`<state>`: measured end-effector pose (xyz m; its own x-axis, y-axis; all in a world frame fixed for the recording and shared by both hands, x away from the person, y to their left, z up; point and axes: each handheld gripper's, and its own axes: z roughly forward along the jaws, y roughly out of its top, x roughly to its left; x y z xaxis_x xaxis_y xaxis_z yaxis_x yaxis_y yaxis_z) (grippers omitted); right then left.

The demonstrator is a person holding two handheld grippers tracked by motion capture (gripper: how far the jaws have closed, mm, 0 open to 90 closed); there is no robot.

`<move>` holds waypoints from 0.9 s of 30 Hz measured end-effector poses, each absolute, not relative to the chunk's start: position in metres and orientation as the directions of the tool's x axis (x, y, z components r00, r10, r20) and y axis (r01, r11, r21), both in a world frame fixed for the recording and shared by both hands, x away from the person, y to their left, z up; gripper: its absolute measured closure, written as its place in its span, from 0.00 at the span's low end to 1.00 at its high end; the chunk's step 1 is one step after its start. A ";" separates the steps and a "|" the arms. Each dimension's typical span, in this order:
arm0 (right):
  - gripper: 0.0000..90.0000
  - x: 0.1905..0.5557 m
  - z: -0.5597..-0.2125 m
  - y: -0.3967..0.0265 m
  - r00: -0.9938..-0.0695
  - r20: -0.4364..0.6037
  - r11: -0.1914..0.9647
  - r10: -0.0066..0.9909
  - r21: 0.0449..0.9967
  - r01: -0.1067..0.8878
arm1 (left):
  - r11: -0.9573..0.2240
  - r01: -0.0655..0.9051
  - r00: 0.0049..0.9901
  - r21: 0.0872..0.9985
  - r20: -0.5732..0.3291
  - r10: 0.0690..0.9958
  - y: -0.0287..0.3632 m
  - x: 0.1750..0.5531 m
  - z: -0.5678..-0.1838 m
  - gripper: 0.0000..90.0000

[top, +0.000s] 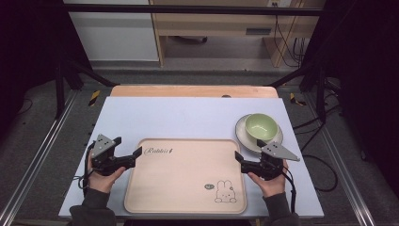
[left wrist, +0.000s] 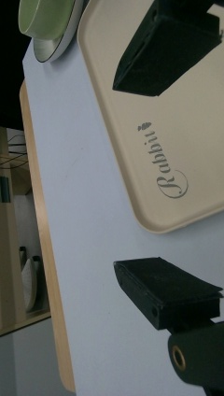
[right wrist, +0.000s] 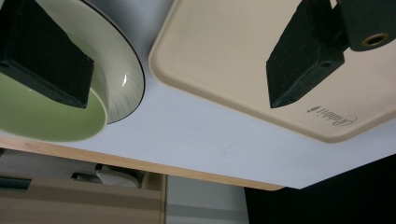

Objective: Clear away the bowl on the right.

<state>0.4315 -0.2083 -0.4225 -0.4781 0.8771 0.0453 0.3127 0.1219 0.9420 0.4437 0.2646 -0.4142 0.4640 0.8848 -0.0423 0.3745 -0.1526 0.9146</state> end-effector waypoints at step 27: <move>0.09 0.435 -0.416 -0.217 -0.445 0.069 0.088 0.893 0.942 0.324 | -0.152 0.377 0.465 0.914 -0.044 0.884 0.263 0.444 -0.417 0.13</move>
<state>0.4347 -0.2168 -0.4157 -0.4451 0.8928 0.0693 0.3238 0.0883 0.9420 0.4435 0.2632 -0.4169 0.4645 0.8844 -0.0445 0.3766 -0.1518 0.9138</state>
